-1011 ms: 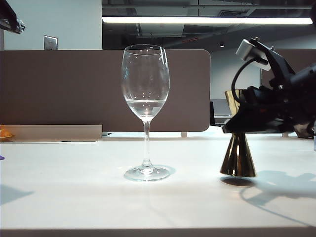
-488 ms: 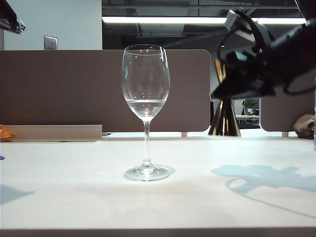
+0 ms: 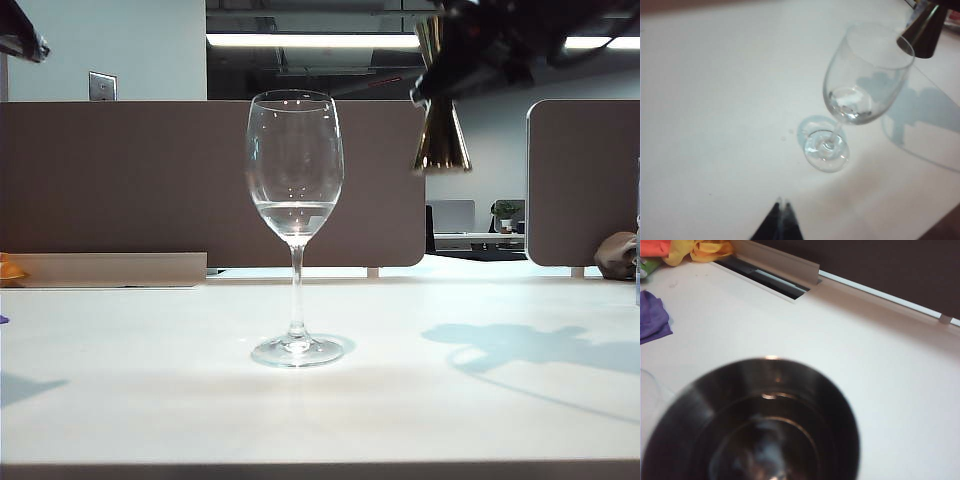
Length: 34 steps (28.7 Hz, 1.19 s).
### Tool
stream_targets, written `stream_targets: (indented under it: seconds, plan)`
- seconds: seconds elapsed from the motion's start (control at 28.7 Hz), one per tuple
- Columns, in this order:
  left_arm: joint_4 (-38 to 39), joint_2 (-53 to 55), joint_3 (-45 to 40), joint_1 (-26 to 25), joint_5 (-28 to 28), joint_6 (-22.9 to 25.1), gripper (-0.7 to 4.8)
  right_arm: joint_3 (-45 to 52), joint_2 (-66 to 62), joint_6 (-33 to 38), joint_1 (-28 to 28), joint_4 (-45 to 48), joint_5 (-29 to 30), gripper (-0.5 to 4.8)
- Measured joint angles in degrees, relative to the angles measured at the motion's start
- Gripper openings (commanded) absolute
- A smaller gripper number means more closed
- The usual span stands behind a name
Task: Pick up the jigger and pour the water inside into the glass.
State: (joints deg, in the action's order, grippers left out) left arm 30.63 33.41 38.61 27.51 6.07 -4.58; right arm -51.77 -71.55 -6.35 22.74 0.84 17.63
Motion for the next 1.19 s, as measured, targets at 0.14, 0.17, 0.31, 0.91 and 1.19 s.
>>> stream_targets:
  seconds: [0.14,0.17,0.31,0.91,1.19]
  plan:
    - [-0.02,0.0,0.0,0.0,-1.16,0.0,-0.04,-2.71,0.0,-1.16,0.2,-3.04,-0.02,-0.02]
    - [-0.04,-0.02,0.0,0.0,-1.16,0.0,-0.04,-3.13,0.0,-1.4,0.24,-3.63,-0.02,-0.02]
    - [-1.53,-0.02,0.0,0.0,-1.18,0.0,-0.04,-3.83,-0.02,-1.86,0.33,-5.84,-0.04,-0.02]
    - [-2.84,0.0,0.0,0.0,-1.18,0.0,-0.04,-4.42,-1.92,-6.08,4.79,-6.78,-4.76,-0.02]
    - [-2.97,-0.02,0.0,0.0,-1.22,0.0,-0.04,-4.87,-3.08,-9.6,4.94,-7.76,-7.74,-0.02]
